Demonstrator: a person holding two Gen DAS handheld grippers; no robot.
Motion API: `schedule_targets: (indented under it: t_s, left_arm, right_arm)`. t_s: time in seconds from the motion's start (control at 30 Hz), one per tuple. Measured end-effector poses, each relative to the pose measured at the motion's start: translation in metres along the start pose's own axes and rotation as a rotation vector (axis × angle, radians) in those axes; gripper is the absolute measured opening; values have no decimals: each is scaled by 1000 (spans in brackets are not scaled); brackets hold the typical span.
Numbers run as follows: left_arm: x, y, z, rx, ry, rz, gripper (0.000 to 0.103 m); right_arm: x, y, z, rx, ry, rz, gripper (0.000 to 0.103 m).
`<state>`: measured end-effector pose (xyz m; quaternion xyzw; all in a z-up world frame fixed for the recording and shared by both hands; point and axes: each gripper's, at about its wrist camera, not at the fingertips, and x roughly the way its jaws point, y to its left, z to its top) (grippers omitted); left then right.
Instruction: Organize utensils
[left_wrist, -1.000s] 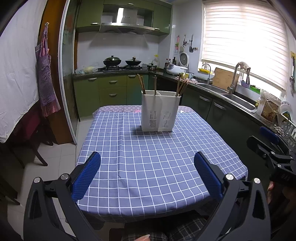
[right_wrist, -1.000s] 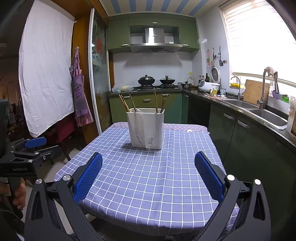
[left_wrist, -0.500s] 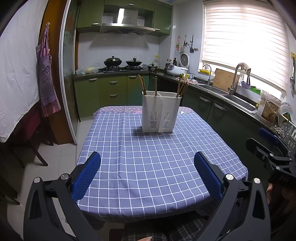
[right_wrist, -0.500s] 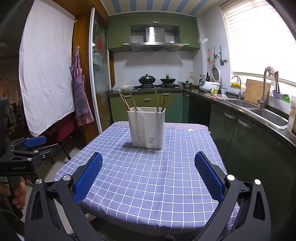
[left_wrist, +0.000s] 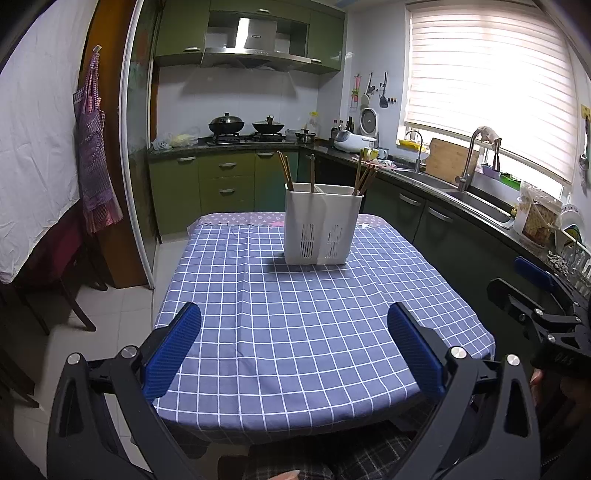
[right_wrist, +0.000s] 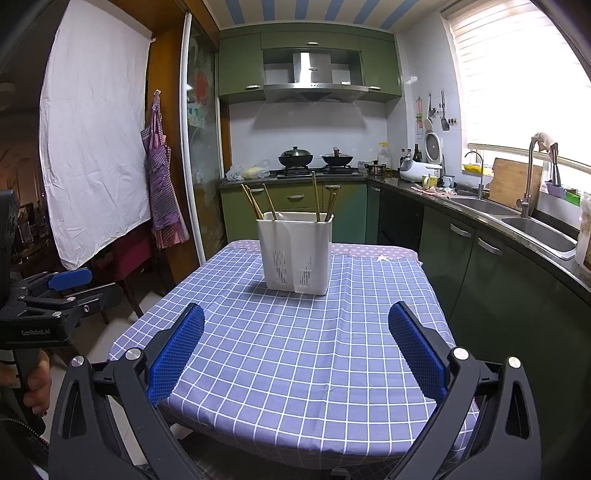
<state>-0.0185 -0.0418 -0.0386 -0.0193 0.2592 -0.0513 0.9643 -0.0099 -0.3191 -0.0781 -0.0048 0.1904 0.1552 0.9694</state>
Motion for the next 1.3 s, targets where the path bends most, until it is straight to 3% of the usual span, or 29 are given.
schedule_targets:
  t_s: [0.77, 1.3]
  left_arm:
    - [8, -4, -3, 4, 0, -12, 96]
    - [3, 4, -1, -3, -22, 86, 96]
  right_arm:
    - [5, -1, -1, -13, 21, 16, 98]
    - [6, -3, -2, -8, 22, 11, 98]
